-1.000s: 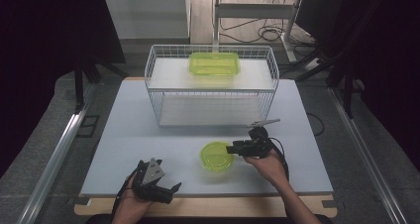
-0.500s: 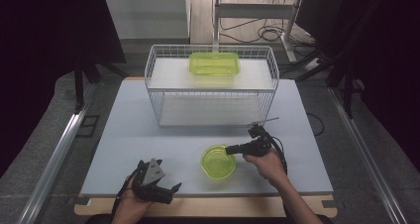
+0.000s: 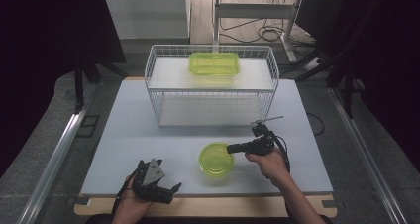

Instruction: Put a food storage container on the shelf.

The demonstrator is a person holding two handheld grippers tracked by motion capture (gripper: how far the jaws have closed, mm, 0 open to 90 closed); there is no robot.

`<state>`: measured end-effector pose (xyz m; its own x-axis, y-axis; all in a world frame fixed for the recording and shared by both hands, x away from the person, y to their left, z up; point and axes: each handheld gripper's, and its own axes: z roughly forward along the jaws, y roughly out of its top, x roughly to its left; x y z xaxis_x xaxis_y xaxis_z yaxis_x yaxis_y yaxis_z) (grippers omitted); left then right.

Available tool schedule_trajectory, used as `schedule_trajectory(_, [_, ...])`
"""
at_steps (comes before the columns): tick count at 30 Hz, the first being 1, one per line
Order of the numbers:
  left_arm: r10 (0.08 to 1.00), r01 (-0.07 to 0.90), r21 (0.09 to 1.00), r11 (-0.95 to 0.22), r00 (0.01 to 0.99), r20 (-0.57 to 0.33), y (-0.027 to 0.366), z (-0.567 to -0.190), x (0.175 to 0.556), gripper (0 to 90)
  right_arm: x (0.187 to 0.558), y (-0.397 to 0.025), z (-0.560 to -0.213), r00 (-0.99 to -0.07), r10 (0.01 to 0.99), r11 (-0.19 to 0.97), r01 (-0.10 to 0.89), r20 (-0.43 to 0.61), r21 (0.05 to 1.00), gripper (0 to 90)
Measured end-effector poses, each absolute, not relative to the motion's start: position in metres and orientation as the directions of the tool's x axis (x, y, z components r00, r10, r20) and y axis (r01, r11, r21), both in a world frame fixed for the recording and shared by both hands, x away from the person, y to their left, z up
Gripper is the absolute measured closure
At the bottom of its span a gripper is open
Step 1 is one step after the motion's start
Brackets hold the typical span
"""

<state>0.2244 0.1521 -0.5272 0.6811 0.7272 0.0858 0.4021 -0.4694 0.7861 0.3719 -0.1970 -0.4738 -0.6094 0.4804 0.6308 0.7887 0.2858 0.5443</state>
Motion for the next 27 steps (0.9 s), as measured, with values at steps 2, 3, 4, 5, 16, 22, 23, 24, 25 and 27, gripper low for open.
schedule_trajectory(2, [0.727,0.402,0.786,-0.47,0.681,0.086,0.152,-0.527,0.224,2.3,0.372,-0.198,-0.473,-0.61,0.484,0.285,0.787,0.627,0.547,83.9])
schedule_trajectory(3, [0.726,0.401,0.785,-0.471,0.682,0.087,0.152,-0.527,0.224,2.3,0.373,-0.199,-0.473,-0.607,0.485,0.28,0.789,0.629,0.546,84.0])
schedule_trajectory(4, [0.726,0.401,0.785,-0.472,0.682,0.087,0.152,-0.527,0.224,2.3,0.373,-0.199,-0.474,-0.604,0.484,0.278,0.792,0.633,0.544,83.9])
schedule_trajectory(5, [0.726,0.401,0.785,-0.472,0.683,0.087,0.152,-0.527,0.224,2.3,0.374,-0.2,-0.474,-0.605,0.484,0.278,0.792,0.632,0.544,83.9])
schedule_trajectory(16, [0.721,0.402,0.778,-0.482,0.686,0.093,0.151,-0.528,0.225,2.3,0.387,-0.203,-0.488,-0.582,0.639,0.278,0.784,0.503,0.555,72.6])
schedule_trajectory(22, [0.719,0.399,0.777,-0.487,0.689,0.096,0.15,-0.529,0.224,2.3,0.389,-0.208,-0.49,-0.566,0.638,0.257,0.796,0.522,0.549,65.7])
schedule_trajectory(23, [0.718,0.399,0.776,-0.488,0.689,0.097,0.15,-0.529,0.224,2.4,0.389,-0.208,-0.49,-0.564,0.638,0.255,0.797,0.524,0.548,64.8])
schedule_trajectory(24, [0.718,0.399,0.776,-0.489,0.689,0.098,0.15,-0.529,0.224,2.4,0.389,-0.209,-0.49,-0.563,0.639,0.253,0.797,0.524,0.548,63.8])
schedule_trajectory(25, [0.717,0.398,0.775,-0.491,0.69,0.1,0.15,-0.529,0.224,2.4,0.388,-0.209,-0.489,-0.56,0.64,0.25,0.799,0.526,0.546,62.7])
schedule_trajectory(27, [0.717,0.397,0.773,-0.494,0.69,0.103,0.149,-0.529,0.224,2.4,0.388,-0.21,-0.489,-0.552,0.633,0.242,0.807,0.543,0.538,61.7])
